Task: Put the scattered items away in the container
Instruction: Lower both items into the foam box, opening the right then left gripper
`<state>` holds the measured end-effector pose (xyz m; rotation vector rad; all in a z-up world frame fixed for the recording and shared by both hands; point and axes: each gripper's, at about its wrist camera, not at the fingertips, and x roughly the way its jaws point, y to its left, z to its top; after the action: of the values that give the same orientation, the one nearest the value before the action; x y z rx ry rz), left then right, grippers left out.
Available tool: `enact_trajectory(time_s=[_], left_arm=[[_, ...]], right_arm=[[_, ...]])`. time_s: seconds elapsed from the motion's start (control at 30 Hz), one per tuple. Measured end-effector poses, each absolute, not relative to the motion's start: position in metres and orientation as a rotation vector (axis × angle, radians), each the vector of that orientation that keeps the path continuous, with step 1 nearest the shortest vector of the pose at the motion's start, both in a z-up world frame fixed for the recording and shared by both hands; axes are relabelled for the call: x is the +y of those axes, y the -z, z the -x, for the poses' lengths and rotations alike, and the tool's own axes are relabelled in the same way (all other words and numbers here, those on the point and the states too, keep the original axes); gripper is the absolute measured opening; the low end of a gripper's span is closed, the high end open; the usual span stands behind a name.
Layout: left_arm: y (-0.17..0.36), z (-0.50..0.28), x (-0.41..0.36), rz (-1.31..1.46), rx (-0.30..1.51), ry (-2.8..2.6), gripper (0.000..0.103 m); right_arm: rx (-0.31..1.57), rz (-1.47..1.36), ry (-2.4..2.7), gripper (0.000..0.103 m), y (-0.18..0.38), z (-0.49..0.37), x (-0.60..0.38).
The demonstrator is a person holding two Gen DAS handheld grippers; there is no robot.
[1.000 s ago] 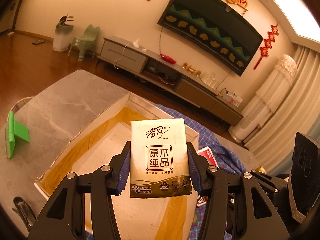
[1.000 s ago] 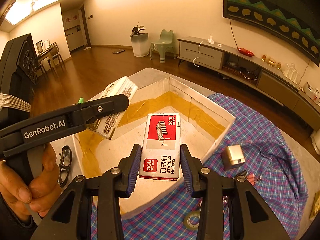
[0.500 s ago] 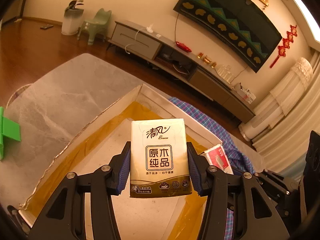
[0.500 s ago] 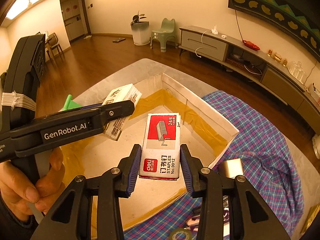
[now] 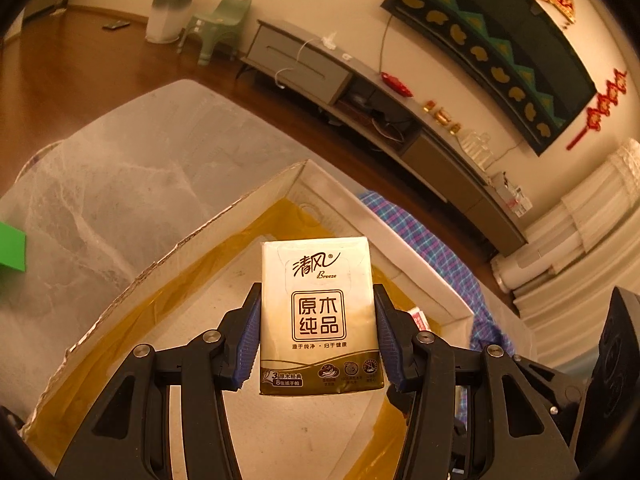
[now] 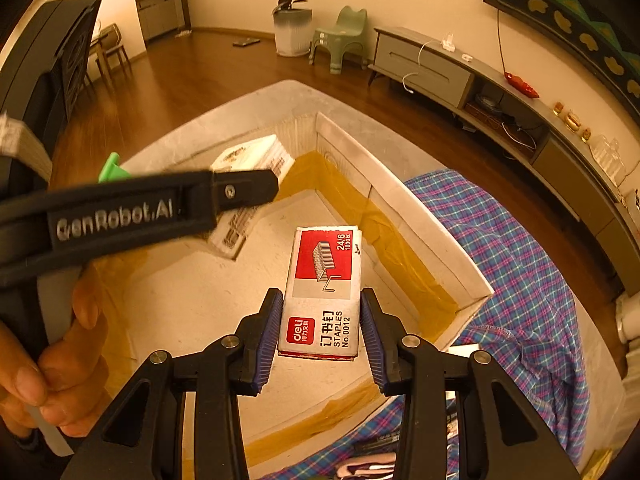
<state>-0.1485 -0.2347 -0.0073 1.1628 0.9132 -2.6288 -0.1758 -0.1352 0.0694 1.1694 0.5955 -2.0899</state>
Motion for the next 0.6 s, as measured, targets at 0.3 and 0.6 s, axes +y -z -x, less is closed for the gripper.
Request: enact_trajectory(time_s=[0.3, 0.6], left_arm=[[0.039, 0.176, -0.237, -1.268, 0.979, 2.512, 0.054], [0.070, 0.189, -0.236, -1.385, 1.060, 2.403, 0.054]], right_arm=[[0.754, -1.211, 2.022, 0.040, -0.044, 0.194, -0.146], [0.960, -1.232, 1.917, 0.040, -0.023, 0.202, -0.157]])
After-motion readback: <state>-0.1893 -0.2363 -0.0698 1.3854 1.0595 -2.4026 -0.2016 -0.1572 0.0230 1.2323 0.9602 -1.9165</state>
